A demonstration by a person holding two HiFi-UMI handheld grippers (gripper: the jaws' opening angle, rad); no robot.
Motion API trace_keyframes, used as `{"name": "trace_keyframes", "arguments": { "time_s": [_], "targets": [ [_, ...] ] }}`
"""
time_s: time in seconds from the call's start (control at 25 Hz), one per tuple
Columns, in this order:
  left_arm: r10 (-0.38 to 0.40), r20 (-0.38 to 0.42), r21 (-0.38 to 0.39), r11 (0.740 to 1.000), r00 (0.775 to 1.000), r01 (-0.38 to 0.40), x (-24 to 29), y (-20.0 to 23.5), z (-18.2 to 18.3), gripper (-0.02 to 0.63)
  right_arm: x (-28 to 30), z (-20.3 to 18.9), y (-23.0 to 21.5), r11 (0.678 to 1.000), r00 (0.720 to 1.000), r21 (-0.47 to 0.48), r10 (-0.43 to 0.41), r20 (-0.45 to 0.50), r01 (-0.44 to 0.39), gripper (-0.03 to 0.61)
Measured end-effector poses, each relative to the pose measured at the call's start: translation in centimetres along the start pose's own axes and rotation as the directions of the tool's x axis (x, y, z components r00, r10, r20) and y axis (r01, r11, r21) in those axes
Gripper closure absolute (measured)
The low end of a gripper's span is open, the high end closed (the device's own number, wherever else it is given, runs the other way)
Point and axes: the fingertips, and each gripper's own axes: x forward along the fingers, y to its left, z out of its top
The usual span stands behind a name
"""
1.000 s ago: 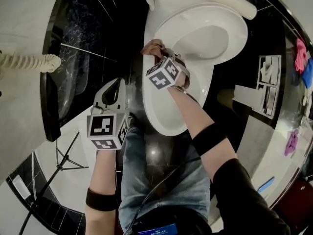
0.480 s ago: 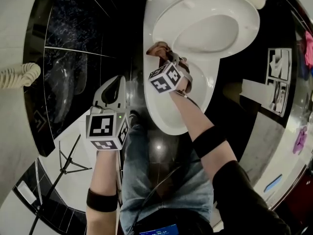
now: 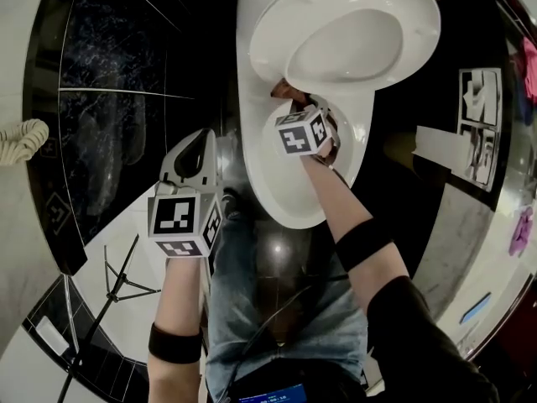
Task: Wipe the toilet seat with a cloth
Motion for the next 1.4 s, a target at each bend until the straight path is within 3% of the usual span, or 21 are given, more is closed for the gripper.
{"name": "trace_keyframes", "arguments": {
  "time_s": [0.28,0.6,0.76,1.04,1.2,1.4],
  "targets": [
    [-0.01,0.001,0.009,1.0,1.0,0.01,0.3,-1.3,0.2,0.614,-0.3,-1.3,-1.2,1.0,1.0,0.018,0.014,-0.012,-0.013,0.482],
    [-0.036,0.012,0.02,0.999,0.999,0.036,-2.4,-3.9,2.8,0.614,-7.2,-1.1,-0.2,0.996,0.996,-0.01,0.084,0.021,-0.084,0.48],
    [-0.055,0.045,0.03,0.998,0.997,0.054,-5.8,-5.0,6.1,0.614,-15.0,2.7,-1.8,0.996,0.989,0.013,0.088,0.115,-0.09,0.48],
    [-0.133,0.087,0.076,0.989,0.987,0.127,-14.9,-8.3,13.5,0.614,-33.8,6.6,-3.7,0.972,0.944,0.142,0.138,0.301,-0.187,0.477],
    [-0.182,0.109,0.146,0.975,0.977,0.166,-20.1,-11.9,17.2,0.614,-43.7,6.0,-7.1,0.963,0.928,0.209,0.085,0.362,-0.17,0.477],
    [-0.143,0.153,0.177,0.978,0.978,0.115,-25.3,-15.3,19.2,0.614,-51.2,2.7,-11.0,0.943,0.905,0.28,0.046,0.423,-0.178,0.477]
  ]
}}
